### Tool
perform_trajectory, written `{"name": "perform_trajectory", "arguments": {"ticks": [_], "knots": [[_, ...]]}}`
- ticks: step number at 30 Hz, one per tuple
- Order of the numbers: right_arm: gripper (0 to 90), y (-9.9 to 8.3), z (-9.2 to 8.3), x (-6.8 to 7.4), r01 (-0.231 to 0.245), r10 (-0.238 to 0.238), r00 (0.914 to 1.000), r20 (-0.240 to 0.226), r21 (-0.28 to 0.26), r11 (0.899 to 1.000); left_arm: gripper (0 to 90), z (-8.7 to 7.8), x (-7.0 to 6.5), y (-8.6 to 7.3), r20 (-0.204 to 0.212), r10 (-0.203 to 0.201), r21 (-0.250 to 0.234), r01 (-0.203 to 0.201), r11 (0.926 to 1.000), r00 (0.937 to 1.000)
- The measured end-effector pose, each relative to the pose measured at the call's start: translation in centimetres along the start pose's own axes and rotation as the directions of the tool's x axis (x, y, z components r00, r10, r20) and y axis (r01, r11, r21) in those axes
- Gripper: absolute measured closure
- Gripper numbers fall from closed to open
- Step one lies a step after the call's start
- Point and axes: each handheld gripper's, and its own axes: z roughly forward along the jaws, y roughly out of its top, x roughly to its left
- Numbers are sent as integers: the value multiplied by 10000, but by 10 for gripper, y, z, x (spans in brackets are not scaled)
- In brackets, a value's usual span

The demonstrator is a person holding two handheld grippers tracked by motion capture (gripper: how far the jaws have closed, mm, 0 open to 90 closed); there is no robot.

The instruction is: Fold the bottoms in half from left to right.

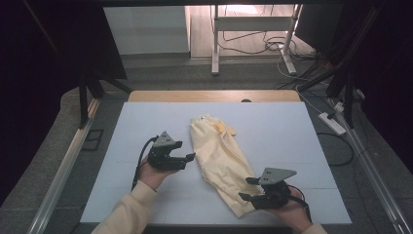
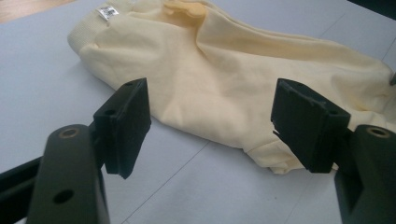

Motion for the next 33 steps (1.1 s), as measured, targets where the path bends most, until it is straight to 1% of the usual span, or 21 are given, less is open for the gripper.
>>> {"name": "perform_trajectory", "arguments": {"ticks": [2,9,11,13,15,17,20,24,27,33], "knots": [[423,0,3,1,23,-20,9999,-144,178,9998,287,0,1,0,17,-30,18,30,10000,10000],[423,-3,15,4,185,-156,9993,-335,897,9958,287,1,4,-2,-37,-193,50,193,9998,9998],[423,-5,18,5,230,-187,9991,-370,1188,9927,287,1,4,-2,-41,-209,40,209,9998,9998],[424,-7,22,6,375,-333,9989,-316,1452,9887,287,1,4,-2,-42,-213,28,214,9998,9998],[489,-7,24,6,398,-373,9991,-190,1564,9869,288,1,4,-2,-43,-212,30,212,9998,9998],[578,-6,23,3,221,-194,9996,-188,1598,9869,287,1,4,-3,-48,-236,34,236,9997,9997],[714,-6,22,-1,-106,204,9979,-608,1583,9873,288,1,4,-3,-57,-240,54,240,9997,9997],[776,-4,21,0,-25,123,9982,-587,1653,9862,288,1,5,-3,-59,-253,62,253,9997,9997],[811,-3,19,2,20,62,9985,-549,1488,9889,289,1,5,-3,-73,-256,50,256,9997,9996],[827,-2,16,2,30,49,9986,-520,1510,9885,290,0,6,-3,-101,-321,13,321,9995,9994]]}}
